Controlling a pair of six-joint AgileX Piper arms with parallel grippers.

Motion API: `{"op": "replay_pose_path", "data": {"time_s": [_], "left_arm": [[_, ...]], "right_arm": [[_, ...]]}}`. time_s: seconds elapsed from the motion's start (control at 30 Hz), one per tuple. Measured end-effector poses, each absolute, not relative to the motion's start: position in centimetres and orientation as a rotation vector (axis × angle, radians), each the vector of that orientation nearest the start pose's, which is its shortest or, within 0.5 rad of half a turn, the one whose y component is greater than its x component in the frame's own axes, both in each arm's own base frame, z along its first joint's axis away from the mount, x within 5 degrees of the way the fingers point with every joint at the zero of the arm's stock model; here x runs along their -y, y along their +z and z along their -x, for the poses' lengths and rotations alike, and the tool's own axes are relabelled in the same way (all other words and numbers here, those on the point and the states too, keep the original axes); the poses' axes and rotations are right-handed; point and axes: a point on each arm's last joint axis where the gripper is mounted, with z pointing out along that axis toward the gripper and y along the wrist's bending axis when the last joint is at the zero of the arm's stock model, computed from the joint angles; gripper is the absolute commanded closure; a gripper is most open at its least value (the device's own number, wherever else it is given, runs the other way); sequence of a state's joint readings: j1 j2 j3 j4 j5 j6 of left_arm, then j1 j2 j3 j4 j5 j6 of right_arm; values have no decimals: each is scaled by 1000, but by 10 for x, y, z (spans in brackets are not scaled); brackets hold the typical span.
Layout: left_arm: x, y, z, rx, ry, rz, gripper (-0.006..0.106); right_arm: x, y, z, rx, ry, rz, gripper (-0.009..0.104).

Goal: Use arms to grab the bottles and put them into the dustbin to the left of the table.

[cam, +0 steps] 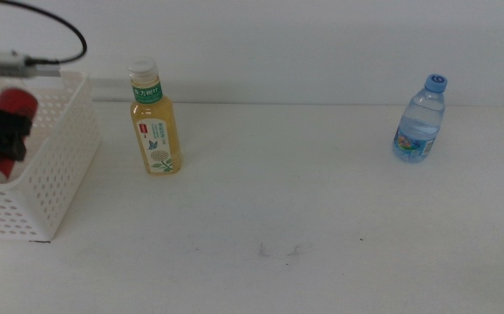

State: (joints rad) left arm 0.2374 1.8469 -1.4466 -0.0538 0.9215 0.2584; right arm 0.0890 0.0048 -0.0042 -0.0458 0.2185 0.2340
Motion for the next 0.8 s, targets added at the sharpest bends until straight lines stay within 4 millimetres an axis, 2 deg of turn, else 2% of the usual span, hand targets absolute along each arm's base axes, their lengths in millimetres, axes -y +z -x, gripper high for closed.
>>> {"op": "replay_pose_path", "data": {"time_s": [0.07, 0.13, 0.23, 0.27, 0.33, 0.4, 0.43, 0.53, 0.57, 0.67, 0.8], "left_arm": [[-89, 229, -384, -2829, 44, 2, 66], [-90, 219, -387, -2848, 42, 1, 47], [-90, 212, -389, -2854, 38, 3, 21], [-90, 221, -387, -2837, 43, 3, 7], [-88, 234, -382, -2826, 44, 2, 7], [-80, 255, -375, -2795, 68, 8, 7], [-47, 309, -342, -2676, 131, 17, 7], [-10, 341, -299, -2544, 145, 3, 7], [1, 346, -282, -2500, 139, 7, 7], [23, 343, -240, -2392, 105, 19, 7], [37, 329, -199, -2295, 14, 32, 7]], "right_arm": [[-4, 195, -56, -1704, 199, -93, 5], [-4, 195, -56, -1704, 199, -93, 5], [-4, 195, -56, -1704, 199, -93, 5], [-4, 195, -56, -1704, 199, -93, 5], [-4, 195, -56, -1704, 199, -93, 5], [-4, 195, -56, -1704, 199, -93, 5], [-4, 195, -56, -1704, 199, -93, 5], [-4, 195, -56, -1704, 199, -93, 5], [-4, 195, -56, -1704, 199, -93, 5], [-4, 195, -56, -1704, 199, -93, 5], [-4, 195, -56, -1704, 199, -93, 5]]}}
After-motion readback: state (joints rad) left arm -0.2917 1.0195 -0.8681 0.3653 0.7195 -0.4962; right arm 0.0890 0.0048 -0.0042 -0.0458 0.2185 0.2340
